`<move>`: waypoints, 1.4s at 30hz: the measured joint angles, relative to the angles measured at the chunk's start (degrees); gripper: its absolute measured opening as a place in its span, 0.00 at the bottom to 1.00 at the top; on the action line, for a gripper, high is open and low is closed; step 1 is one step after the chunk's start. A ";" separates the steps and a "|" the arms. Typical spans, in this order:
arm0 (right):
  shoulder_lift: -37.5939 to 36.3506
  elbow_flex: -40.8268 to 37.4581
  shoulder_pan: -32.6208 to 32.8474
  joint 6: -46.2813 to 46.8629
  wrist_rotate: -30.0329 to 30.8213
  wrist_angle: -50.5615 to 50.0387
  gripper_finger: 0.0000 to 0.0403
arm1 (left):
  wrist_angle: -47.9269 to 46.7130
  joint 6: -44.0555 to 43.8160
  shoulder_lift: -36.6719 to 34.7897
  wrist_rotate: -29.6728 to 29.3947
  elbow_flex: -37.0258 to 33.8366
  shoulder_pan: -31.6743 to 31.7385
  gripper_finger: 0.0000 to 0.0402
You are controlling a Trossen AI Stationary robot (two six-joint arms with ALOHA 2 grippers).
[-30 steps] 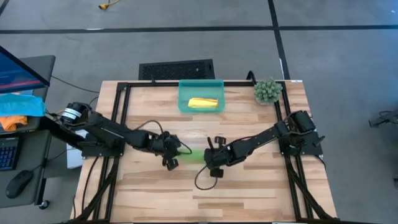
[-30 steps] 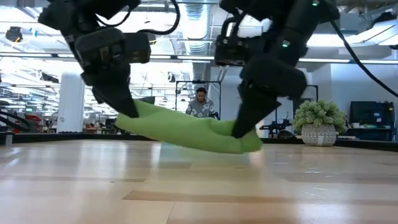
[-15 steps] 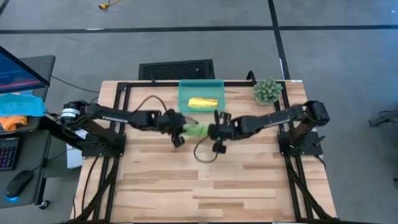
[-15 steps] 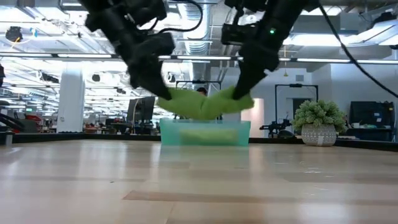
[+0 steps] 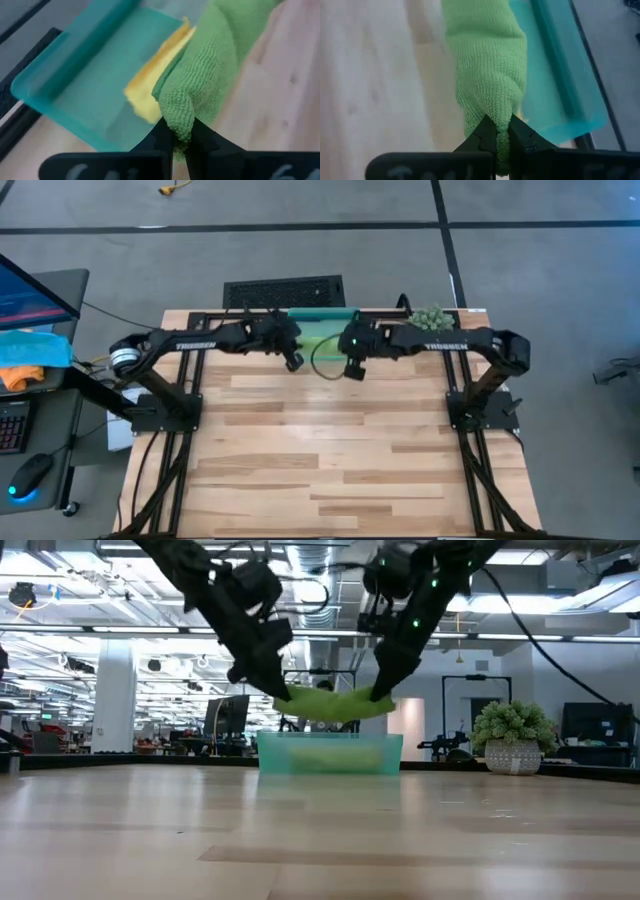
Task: Roll microfiber towels into tight, uniform cylinder then place into a basket
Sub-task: Put the green microfiber towel into the blue bin
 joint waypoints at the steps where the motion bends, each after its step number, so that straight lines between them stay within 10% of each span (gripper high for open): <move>1: 0.20 0.03 -1.58 -0.94 -1.14 0.41 0.07 | 0.48 0.45 0.99 0.69 0.21 1.20 0.02; 16: 0.23 0.25 -16.80 -10.88 -13.19 9.06 0.07 | 1.33 5.25 12.47 2.99 11.51 10.60 0.02; 42: 21.54 12.01 -21.55 -13.70 -15.36 8.19 0.09 | 1.20 6.58 21.21 5.19 13.45 17.21 0.04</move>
